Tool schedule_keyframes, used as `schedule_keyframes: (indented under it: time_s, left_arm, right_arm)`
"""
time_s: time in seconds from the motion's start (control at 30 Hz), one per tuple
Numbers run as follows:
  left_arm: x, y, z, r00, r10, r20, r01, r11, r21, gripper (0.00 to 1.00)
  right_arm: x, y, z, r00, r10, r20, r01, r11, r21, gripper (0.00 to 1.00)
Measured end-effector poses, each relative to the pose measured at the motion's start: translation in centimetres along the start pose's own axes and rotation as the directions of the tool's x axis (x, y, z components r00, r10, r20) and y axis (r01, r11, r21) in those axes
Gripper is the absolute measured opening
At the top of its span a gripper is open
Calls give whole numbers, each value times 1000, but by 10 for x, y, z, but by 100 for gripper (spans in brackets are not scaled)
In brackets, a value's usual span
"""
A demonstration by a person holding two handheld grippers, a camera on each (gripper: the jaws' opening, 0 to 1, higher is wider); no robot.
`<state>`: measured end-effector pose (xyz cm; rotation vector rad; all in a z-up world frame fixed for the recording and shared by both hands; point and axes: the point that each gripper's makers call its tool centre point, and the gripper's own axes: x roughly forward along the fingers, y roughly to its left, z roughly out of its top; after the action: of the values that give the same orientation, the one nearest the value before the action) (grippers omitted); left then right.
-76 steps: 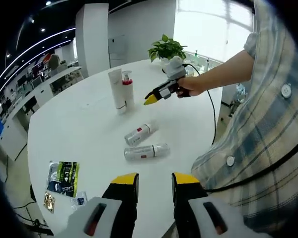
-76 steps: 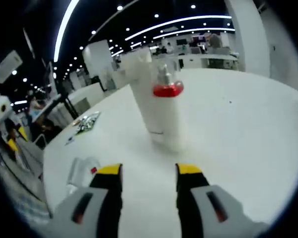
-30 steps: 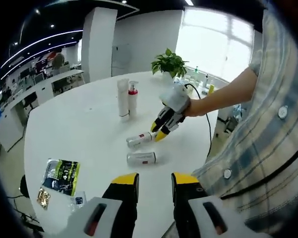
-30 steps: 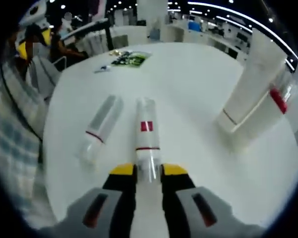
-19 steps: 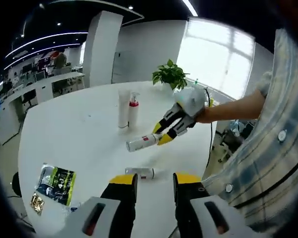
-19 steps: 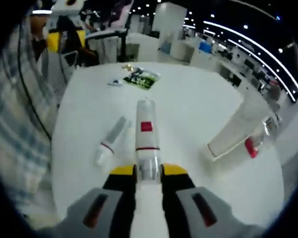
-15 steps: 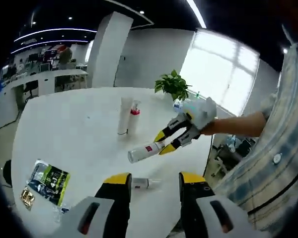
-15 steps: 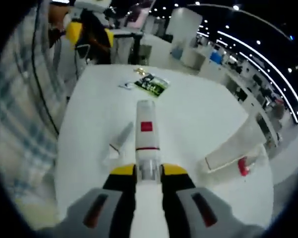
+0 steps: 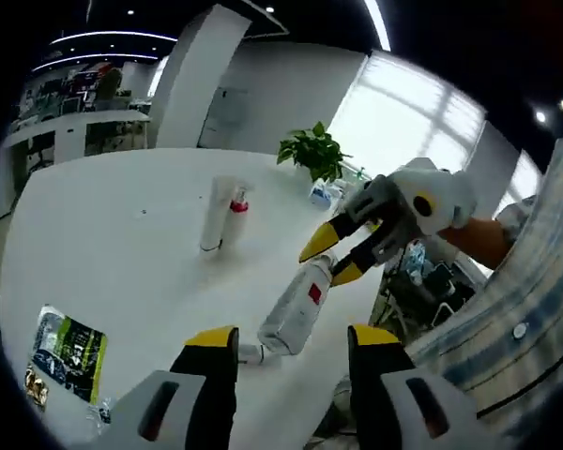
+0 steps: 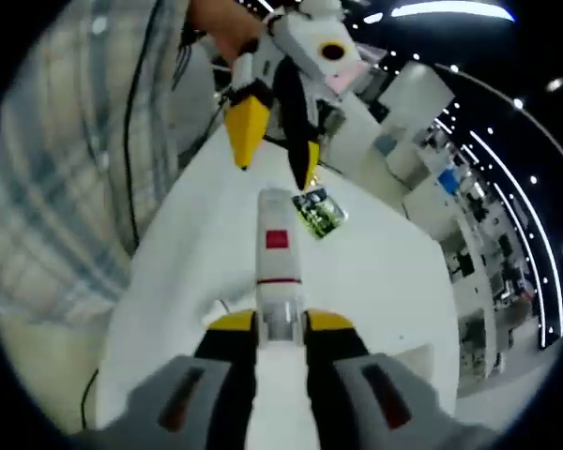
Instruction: Arrange the skincare products in the storage area until every visible bottle or jar stands upright without overlapping.
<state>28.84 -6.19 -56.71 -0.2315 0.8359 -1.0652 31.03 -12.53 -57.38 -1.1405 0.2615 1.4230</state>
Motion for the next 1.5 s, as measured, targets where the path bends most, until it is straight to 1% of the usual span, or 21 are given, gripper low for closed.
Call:
schedule_keyframes:
  time_s: [0.03,0.1,0.17,0.23,0.27,0.33,0.47,0.5,0.57,0.8,0.97,1.07,1.1,1.17,1.23,1.27,1.3,1.33,1.4,1.47,1.5]
  left_arm:
    - [3,-5,-1,999,-37,-8,37,999,-20,50]
    - [7,-7,-3,998,-55,-17,54,998,-24,51]
    - [10,-11,-7,997,-72,-33,71,997,-40,50]
    - [15,-19,-15,991,-122,-57,117,990,-83,50]
    - [16,-23,-17,987,-146,-64,139,985,-98,49]
    - [17,-30,-22,981,-182,-69,173,978,-115,44]
    - [15,-36,-23,976,-214,-47,206,968,-146,28]
    - [15,-39,-23,972,-230,-43,221,964,-150,27]
    - [14,-38,-26,975,-220,-41,211,966,-150,27]
    - [9,-46,-27,972,-234,-20,229,962,-149,22]
    - [10,-44,-25,975,-219,26,220,959,-180,21]
    - [8,-46,-21,967,-241,79,253,938,-237,20]
    - [6,-48,-20,960,-261,99,278,924,-261,20]
    - [4,-48,-16,952,-270,144,301,908,-290,20]
    - [2,-46,-15,947,-273,167,313,900,-303,20]
    - [1,-45,-16,945,-276,175,319,896,-310,20]
    - [1,-45,-17,944,-279,176,322,894,-310,20]
    - [0,-44,-16,941,-275,196,327,890,-319,20]
    - [-3,-45,-11,929,-284,236,353,869,-345,20]
    - [-10,-41,1,906,-279,318,389,846,-364,20]
    - [-12,-39,4,900,-273,341,395,841,-369,21]
  right_arm:
    - [-1,4,6,1000,24,3,-23,999,-31,16]
    - [-3,5,13,1000,29,-2,-29,996,-89,16]
    - [-5,11,21,998,58,9,-56,994,-98,17]
    - [-5,14,31,997,74,38,-69,990,-126,17]
    - [-5,16,33,996,83,34,-78,988,-136,17]
    - [-3,18,37,995,94,21,-88,979,-185,17]
    - [-3,21,49,993,109,37,-99,972,-215,17]
    - [-3,21,51,994,106,38,-95,971,-219,17]
    - [-1,22,50,993,110,36,-99,969,-227,17]
    - [-2,24,54,991,120,54,-103,964,-246,17]
    - [0,23,51,991,125,52,-111,970,-214,19]
    - [-1,22,51,989,128,69,-115,979,-168,20]
    - [-1,21,52,988,130,83,-116,981,-158,22]
    - [-2,18,51,988,116,98,-106,989,-103,27]
    - [-2,17,49,988,111,111,-108,994,-32,29]
    - [-3,15,49,986,102,133,-111,992,60,27]
    - [-4,12,49,984,94,152,-113,985,127,24]
    - [-6,7,48,983,74,170,-111,971,214,24]
    - [-7,1,45,981,42,189,-98,950,297,25]
    - [-7,-1,41,974,21,225,-115,903,414,29]
    - [-7,-2,39,972,14,233,-126,873,471,30]
